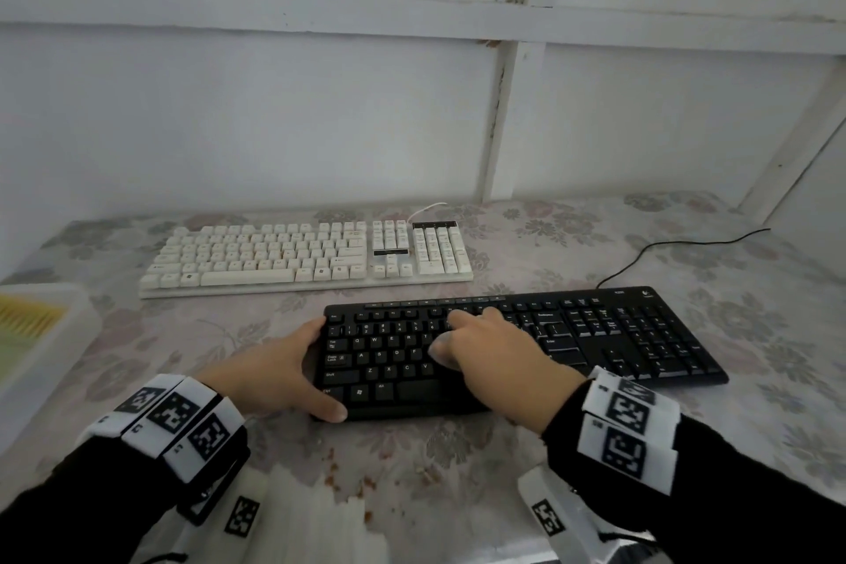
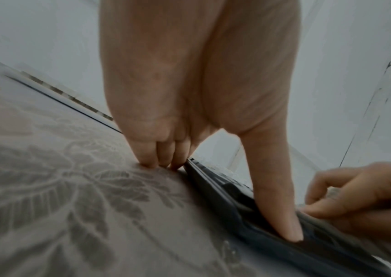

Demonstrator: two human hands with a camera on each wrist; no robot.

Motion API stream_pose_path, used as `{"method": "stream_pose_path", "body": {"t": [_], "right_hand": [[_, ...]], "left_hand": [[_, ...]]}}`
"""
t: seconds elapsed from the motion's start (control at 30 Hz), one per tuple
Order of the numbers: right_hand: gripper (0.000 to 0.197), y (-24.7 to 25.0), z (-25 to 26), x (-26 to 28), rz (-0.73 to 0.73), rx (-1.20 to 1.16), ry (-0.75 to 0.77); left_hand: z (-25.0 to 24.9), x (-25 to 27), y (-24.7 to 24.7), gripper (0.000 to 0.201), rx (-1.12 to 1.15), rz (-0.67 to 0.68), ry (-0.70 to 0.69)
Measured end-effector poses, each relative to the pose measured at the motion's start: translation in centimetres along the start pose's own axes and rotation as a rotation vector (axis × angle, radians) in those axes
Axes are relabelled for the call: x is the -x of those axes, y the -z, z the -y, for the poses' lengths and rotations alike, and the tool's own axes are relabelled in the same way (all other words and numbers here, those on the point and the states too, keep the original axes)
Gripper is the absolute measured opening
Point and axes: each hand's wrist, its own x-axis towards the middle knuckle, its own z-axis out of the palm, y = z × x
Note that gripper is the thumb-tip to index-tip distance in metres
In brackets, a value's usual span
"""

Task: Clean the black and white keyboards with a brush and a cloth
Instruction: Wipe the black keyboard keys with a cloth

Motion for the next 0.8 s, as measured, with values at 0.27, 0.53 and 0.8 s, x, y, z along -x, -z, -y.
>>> {"method": "stream_pose_path", "body": {"t": [0.27, 0.53, 0.8], "right_hand": [[0.042, 2.3, 0.8, -1.1, -0.039, -0.106, -0.041], [0.026, 0.0, 8.5, -5.0, 0.011, -0.132, 0.164], [0.021, 0.1, 6.3, -3.1, -0.011, -0.075, 0.087]], "left_hand": [[0.0, 0.0, 0.1, 0.15, -0.011, 0.002, 0.007], [-0.7, 0.3, -0.1, 0.127, -0.103, -0.038, -0.042], [-0.2, -0.1, 0.0, 0.139, -0.013, -0.017, -0.025]]}}
